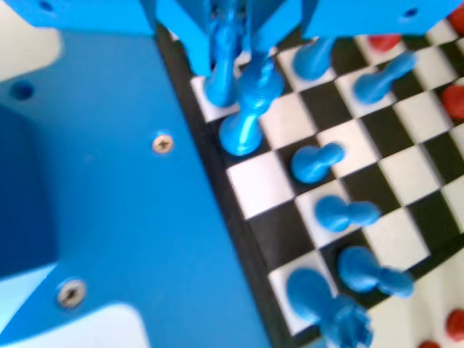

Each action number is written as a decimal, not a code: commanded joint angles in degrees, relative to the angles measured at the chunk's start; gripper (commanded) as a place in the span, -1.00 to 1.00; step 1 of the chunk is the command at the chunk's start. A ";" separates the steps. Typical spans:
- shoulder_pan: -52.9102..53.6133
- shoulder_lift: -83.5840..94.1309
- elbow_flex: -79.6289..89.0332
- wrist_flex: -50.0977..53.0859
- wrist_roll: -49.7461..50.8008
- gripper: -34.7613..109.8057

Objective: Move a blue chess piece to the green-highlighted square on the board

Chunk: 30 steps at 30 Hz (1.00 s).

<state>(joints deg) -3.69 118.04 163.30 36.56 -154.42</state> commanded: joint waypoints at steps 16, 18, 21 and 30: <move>1.41 0.26 -2.90 2.11 -0.88 -0.51; 1.41 0.18 -4.57 4.13 -0.44 -0.51; 1.58 0.18 -7.29 7.29 0.44 -0.51; 3.16 -1.05 -10.72 8.79 1.67 -0.51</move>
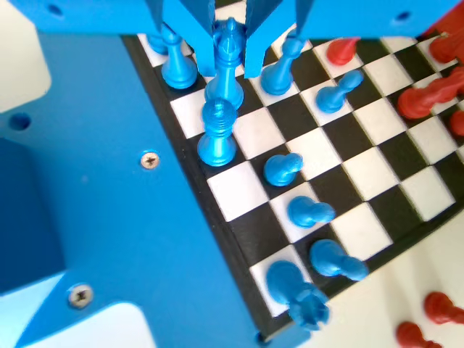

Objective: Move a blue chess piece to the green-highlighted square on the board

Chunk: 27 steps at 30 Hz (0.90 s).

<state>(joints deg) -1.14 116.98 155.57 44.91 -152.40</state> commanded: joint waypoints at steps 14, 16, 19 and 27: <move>5.19 -5.89 -6.15 -1.85 0.00 -0.51; 5.98 -6.77 -6.42 -2.55 -0.09 -0.51; 7.03 -8.70 -8.09 -2.72 0.26 -0.51; 8.61 -10.37 -8.61 -4.13 0.00 -0.51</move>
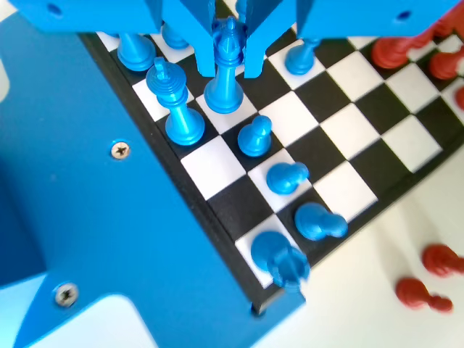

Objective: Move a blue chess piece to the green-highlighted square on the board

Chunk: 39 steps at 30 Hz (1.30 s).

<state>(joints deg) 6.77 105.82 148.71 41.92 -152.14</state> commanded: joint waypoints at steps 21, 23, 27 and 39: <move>0.26 -0.09 2.20 -7.56 -2.02 -0.25; 0.09 -0.09 2.02 -7.21 -1.93 -0.23; -0.79 0.26 0.26 -4.66 -0.53 -0.23; -3.78 5.45 -14.85 17.58 6.33 -0.32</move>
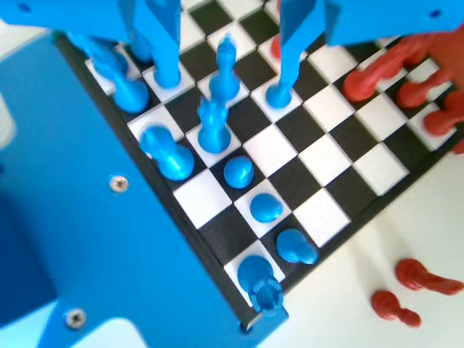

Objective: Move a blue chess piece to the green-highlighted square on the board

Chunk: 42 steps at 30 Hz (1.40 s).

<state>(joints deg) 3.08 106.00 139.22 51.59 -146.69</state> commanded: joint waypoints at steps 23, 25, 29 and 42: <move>-7.56 37.27 -28.04 50.27 41.66 -0.51; -7.38 41.22 -28.30 52.21 42.89 -0.51; -6.94 49.39 -25.58 53.70 43.51 -0.51; -4.22 64.78 -15.82 41.66 47.37 -0.51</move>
<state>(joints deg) -1.49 168.22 123.22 95.98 -99.32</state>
